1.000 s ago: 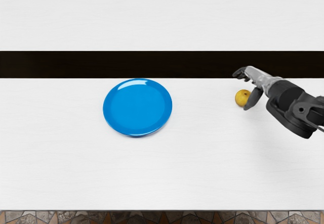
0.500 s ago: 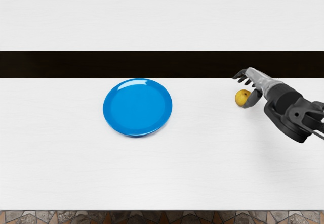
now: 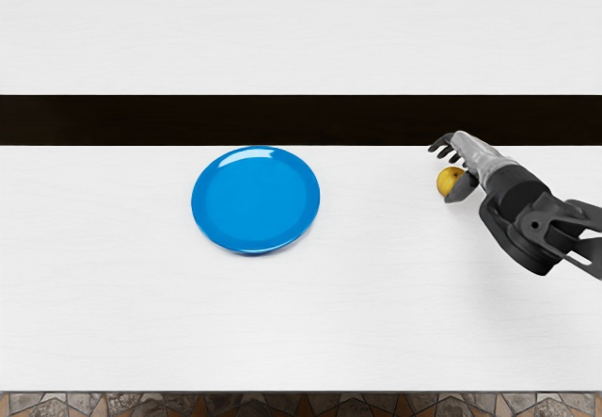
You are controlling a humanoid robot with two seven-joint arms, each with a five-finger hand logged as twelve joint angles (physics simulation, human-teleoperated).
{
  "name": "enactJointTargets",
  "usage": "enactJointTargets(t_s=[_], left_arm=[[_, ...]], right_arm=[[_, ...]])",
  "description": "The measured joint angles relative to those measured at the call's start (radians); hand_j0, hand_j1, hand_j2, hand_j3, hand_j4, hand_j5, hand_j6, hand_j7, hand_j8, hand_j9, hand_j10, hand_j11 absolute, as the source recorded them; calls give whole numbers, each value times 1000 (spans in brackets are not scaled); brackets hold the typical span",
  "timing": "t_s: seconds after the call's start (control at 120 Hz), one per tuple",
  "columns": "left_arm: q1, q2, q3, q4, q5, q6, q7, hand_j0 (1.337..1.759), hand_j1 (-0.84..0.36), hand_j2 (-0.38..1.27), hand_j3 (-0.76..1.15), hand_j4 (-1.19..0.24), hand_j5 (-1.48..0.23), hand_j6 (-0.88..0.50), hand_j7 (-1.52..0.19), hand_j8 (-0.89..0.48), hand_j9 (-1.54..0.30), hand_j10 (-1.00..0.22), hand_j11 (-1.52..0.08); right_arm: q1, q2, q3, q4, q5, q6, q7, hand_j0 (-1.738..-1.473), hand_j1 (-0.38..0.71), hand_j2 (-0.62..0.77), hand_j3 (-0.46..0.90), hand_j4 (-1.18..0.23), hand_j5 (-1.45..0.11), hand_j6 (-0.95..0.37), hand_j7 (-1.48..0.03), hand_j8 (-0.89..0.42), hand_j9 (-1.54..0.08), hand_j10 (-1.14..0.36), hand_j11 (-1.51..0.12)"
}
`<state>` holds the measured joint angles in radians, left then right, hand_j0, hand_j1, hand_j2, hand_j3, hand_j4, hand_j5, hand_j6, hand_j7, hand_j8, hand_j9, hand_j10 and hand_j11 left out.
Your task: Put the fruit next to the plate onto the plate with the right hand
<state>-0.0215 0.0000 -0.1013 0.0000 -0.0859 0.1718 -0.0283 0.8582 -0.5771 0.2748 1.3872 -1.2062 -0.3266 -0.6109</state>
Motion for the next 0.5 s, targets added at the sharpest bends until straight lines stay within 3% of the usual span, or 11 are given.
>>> enactJointTargets(t_s=[0.308,0.417,0.5], left_arm=[[0,0,0,0,0,0,0,1658,349,0,0,0,0,0,0,0,0,0,0],[0,0,0,0,0,0,0,1658,349,0,0,0,0,0,0,0,0,0,0],[0,0,0,0,0,0,0,1658,349,0,0,0,0,0,0,0,0,0,0]], right_arm=[[-18,3,0,-11,-8,-12,0,-1658,116,-74,0,-392,-507,-393,-506,-392,-507,-392,-506],[-24,9,0,-13,-4,-13,0,-1660,170,-76,3,-437,-567,-439,-566,-438,-566,-437,-566],[-27,13,1,-14,-3,-14,-1,-1669,188,-118,95,-471,-602,-470,-606,-447,-602,-472,-600]])
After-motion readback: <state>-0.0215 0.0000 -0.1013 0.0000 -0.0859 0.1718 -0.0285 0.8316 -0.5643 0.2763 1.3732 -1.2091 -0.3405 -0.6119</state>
